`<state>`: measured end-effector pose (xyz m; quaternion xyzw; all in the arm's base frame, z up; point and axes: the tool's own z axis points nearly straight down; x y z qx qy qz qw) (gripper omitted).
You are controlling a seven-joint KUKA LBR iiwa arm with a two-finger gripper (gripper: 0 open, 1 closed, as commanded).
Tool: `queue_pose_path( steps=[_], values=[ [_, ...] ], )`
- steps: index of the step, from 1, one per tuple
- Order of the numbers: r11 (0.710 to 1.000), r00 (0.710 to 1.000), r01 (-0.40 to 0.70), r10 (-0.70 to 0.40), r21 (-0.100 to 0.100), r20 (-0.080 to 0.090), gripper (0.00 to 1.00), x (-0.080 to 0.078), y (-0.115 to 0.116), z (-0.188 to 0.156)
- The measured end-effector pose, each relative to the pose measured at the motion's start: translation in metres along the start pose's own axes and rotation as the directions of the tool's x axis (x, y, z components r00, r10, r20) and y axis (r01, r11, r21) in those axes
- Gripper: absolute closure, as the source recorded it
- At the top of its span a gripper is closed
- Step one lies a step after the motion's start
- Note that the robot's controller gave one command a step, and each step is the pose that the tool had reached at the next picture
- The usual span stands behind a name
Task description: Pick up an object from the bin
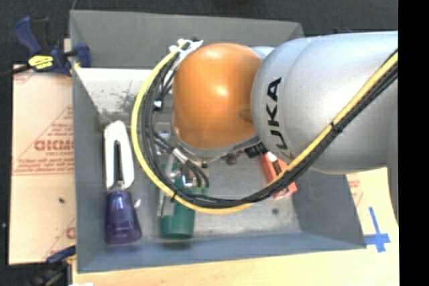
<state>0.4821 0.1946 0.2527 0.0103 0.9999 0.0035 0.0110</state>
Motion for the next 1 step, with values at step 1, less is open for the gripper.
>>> queue_pose_path(
  steps=[1],
  values=[
    [0.881,0.881,0.474,-0.474,0.001,0.001,0.00,0.0044,0.0003,0.0236]
  ],
)
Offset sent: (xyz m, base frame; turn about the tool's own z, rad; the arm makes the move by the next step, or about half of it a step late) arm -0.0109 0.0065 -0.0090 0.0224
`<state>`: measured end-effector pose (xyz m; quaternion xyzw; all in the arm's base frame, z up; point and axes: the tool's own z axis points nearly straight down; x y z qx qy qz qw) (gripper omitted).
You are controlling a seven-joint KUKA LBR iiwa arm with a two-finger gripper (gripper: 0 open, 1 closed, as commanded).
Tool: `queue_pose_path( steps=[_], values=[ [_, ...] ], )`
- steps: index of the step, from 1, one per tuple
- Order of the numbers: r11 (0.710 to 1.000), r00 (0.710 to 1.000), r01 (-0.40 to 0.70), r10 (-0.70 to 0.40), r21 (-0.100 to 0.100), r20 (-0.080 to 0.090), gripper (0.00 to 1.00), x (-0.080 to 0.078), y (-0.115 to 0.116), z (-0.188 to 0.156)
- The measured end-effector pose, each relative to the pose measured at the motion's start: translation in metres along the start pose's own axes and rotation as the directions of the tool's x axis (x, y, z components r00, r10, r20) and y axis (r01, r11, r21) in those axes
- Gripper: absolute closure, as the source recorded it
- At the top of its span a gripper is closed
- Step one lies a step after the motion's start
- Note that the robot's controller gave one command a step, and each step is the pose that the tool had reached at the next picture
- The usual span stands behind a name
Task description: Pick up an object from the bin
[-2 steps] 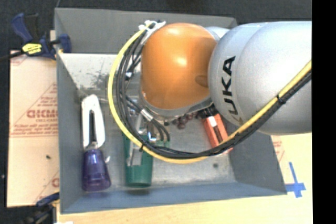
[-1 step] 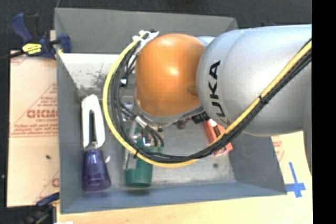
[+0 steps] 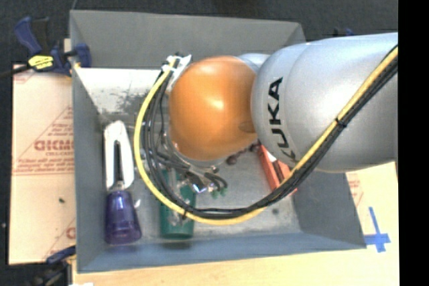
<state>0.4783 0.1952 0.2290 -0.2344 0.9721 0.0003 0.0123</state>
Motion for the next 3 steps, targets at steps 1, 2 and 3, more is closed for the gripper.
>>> queue_pose_path(
  steps=[1,2,3],
  values=[
    [0.966,0.966,-0.258,0.258,-0.001,-0.001,0.00,0.001,0.003,-0.009],
    [0.974,0.974,-0.227,0.227,-0.001,0.006,0.00,-0.001,0.005,-0.019],
    [0.972,0.972,-0.234,0.234,-0.002,0.004,0.00,0.000,-0.009,-0.049]
  ],
)
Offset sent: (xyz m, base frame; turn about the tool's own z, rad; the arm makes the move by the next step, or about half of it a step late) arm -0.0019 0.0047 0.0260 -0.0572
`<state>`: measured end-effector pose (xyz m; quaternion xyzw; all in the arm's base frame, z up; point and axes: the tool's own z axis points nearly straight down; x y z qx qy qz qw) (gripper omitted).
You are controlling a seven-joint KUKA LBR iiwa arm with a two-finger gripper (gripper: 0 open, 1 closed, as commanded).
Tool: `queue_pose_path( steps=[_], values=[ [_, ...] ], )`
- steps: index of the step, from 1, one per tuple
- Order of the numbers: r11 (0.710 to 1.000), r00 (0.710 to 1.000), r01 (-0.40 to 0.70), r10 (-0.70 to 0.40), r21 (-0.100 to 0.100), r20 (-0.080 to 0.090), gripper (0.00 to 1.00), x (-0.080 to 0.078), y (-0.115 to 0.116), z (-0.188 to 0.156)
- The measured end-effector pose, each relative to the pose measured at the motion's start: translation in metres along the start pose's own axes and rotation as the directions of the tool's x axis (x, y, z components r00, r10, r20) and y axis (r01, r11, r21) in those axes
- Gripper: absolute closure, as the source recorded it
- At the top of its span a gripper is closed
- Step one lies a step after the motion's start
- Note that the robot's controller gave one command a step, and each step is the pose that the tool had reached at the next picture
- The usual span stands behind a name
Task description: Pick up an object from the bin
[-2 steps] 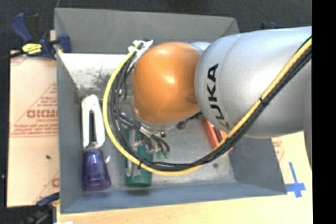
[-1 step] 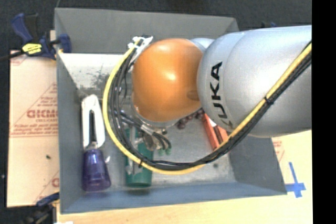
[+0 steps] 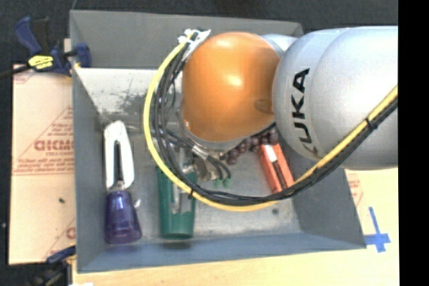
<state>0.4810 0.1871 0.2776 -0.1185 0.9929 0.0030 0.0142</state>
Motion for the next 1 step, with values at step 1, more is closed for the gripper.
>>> queue_pose_path(
  steps=[1],
  values=[
    [0.997,0.997,0.077,-0.077,0.002,0.001,0.00,-0.0093,0.0079,-0.0801]
  ],
)
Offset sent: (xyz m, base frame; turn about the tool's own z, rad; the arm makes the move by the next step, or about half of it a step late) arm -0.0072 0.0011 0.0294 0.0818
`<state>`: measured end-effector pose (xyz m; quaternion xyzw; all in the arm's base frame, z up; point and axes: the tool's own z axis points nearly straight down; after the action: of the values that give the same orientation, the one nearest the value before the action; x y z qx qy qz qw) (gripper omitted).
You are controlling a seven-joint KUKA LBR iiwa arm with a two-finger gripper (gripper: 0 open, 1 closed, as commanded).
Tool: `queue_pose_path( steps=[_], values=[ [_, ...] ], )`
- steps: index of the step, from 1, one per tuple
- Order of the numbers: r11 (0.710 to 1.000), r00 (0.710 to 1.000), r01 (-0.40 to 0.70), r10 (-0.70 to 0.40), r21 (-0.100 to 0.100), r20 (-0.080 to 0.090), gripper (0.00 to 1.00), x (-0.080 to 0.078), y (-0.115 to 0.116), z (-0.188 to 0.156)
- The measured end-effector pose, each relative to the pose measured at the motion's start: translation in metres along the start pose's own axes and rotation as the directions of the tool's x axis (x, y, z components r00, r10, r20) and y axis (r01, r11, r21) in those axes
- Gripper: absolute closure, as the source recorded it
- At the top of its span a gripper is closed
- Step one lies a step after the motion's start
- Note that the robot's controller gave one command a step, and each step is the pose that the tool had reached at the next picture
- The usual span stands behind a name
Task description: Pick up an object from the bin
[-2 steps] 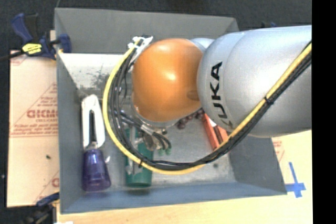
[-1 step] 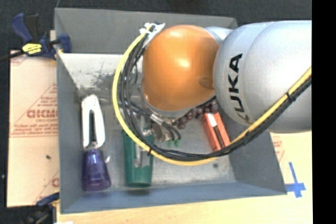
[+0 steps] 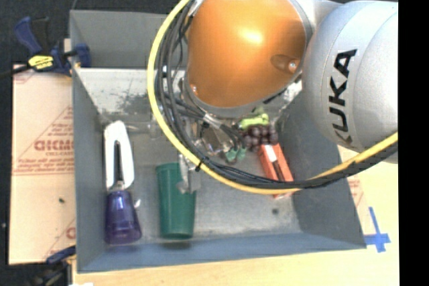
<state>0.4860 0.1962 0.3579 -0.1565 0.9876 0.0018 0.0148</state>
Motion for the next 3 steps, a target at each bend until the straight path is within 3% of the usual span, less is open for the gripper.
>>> queue_pose_path(
  steps=[1,2,3],
  values=[
    [0.990,0.990,-0.143,0.143,0.000,-0.002,0.00,0.012,-0.004,0.040],
    [1.000,1.000,-0.007,0.007,0.000,0.007,0.00,-0.001,0.002,0.030],
    [0.987,0.987,-0.160,0.160,0.000,-0.003,0.00,0.011,-0.011,0.051]
  ],
)
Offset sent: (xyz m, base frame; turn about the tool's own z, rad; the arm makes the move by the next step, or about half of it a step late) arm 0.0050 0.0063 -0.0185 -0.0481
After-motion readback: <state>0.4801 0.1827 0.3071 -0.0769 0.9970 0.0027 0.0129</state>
